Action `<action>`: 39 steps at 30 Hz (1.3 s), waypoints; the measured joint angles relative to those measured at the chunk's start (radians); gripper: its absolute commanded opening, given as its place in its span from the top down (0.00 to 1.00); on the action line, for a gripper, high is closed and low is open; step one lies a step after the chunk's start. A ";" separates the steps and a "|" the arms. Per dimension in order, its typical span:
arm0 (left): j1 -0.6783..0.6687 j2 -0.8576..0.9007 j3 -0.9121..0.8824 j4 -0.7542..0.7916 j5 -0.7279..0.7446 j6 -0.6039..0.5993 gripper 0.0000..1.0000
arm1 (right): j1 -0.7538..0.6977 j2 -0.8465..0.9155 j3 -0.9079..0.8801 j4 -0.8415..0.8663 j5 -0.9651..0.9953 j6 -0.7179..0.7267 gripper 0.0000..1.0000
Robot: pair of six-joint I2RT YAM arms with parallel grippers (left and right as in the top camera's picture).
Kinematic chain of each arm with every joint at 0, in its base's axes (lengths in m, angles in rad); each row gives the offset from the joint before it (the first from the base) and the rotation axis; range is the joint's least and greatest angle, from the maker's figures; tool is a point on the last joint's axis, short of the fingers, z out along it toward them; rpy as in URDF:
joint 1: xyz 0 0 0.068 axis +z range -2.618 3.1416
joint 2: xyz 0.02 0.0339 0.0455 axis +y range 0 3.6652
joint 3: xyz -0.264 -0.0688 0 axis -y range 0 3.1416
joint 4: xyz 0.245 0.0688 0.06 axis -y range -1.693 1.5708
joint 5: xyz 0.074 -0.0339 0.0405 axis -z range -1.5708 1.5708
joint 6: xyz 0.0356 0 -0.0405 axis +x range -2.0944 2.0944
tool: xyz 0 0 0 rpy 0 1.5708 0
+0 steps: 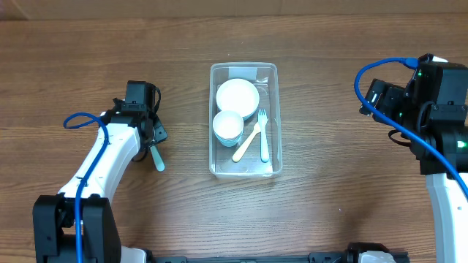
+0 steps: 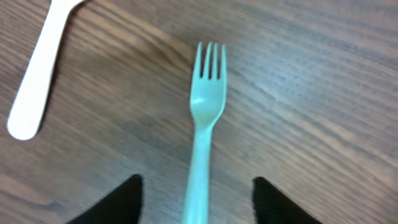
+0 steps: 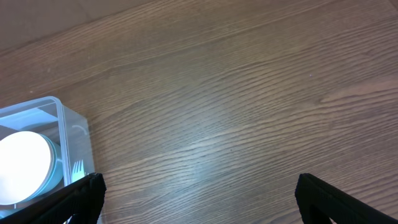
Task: Pack container
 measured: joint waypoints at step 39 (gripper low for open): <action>0.000 -0.071 -0.051 0.081 0.010 -0.024 0.55 | 0.000 0.000 0.000 0.000 0.000 0.000 0.00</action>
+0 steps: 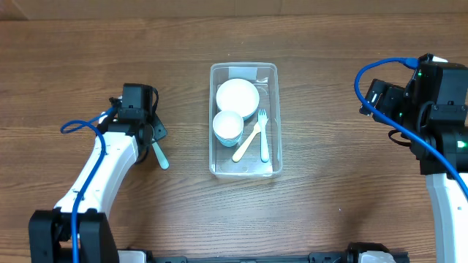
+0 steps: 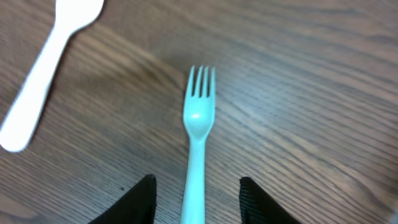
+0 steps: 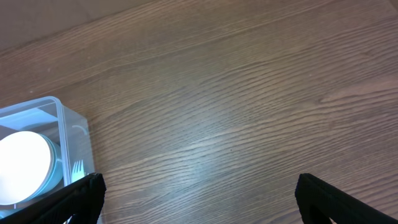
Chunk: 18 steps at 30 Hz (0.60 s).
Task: Pack container
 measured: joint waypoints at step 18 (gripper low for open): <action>0.000 0.190 -0.055 0.042 0.032 -0.100 0.89 | 0.000 0.000 0.000 0.000 0.000 0.000 0.00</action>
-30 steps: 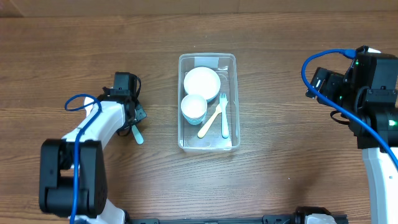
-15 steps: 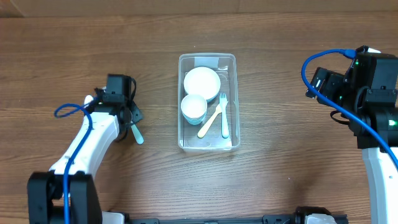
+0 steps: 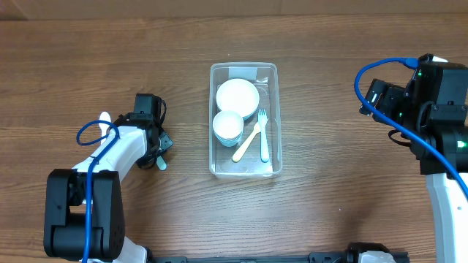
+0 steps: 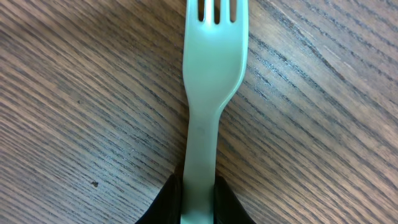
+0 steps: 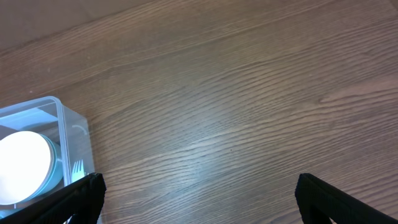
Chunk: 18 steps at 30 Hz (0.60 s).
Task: Pack container
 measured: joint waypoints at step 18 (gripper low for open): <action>-0.031 0.035 0.293 -0.302 -0.003 0.075 0.79 | 0.000 0.000 0.000 0.000 0.000 0.000 0.00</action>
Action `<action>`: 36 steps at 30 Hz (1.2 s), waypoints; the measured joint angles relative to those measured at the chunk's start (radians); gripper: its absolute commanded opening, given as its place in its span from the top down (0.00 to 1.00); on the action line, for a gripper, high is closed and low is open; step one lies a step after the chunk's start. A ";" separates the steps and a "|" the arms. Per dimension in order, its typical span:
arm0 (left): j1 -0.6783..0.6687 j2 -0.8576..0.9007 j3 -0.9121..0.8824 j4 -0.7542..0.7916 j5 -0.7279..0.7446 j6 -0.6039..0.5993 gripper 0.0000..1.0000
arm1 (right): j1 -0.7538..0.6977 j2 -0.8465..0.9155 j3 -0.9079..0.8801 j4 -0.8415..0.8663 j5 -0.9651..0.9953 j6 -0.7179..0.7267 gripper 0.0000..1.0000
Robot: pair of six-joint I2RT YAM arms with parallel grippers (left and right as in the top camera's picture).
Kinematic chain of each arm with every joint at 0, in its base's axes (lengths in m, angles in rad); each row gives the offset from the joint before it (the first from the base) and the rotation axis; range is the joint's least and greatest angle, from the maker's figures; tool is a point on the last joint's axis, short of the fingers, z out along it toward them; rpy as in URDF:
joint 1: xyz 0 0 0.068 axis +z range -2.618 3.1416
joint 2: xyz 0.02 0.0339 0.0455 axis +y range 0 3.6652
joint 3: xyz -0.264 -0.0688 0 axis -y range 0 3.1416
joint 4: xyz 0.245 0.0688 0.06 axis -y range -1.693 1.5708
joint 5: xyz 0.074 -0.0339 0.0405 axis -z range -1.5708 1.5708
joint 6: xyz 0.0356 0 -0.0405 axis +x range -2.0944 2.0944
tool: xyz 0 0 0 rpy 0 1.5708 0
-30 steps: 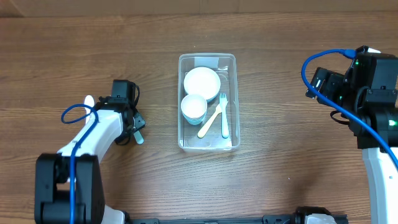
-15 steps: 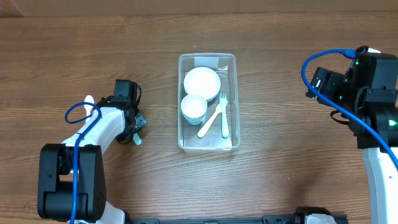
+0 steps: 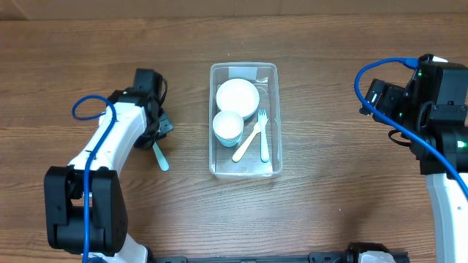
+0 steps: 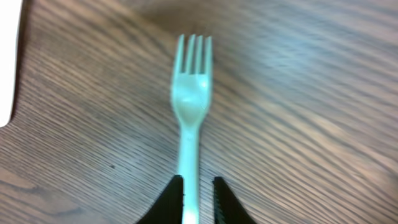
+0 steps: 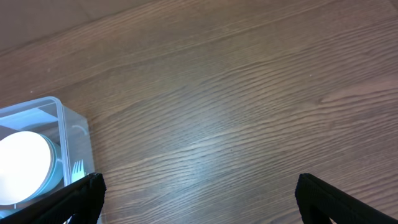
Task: Pack container
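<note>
A teal fork [image 3: 160, 157] lies on the wooden table left of the clear container [image 3: 243, 66]. In the left wrist view the fork [image 4: 191, 99] points away from me. My left gripper [image 4: 199, 200] is shut about its handle; a thin gap shows on the right side. From overhead the left gripper [image 3: 156, 136] covers the handle's end. The container holds a white plate [image 3: 238, 95], a white bowl [image 3: 228, 126], a pale blue fork [image 3: 263, 139] and a cream spoon [image 3: 246, 144]. My right gripper [image 5: 198, 190] stands open over bare table, well right of the container [image 5: 60, 107].
A white spoon [image 4: 7, 68] lies on the table just left of the teal fork, seen only at the edge of the left wrist view. The right arm [image 3: 439, 95] sits at the table's right side. Wooden table surrounds the container.
My left wrist has drawn back toward the table's far side, and the fork looks smaller and farther off in its view. The fingers stay shut about the handle. The right arm is unchanged.
At first my left gripper hung open above the teal fork beside the white spoon. It then stood closer with narrower jaws. After that it was low and shut on the handle. Now it is drawn back, and overhead the fork shows in about the same spot.
</note>
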 measured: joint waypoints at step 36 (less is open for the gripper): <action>-0.105 -0.002 -0.232 0.119 0.102 -0.209 0.56 | 0.000 0.000 0.000 0.000 0.000 0.000 0.00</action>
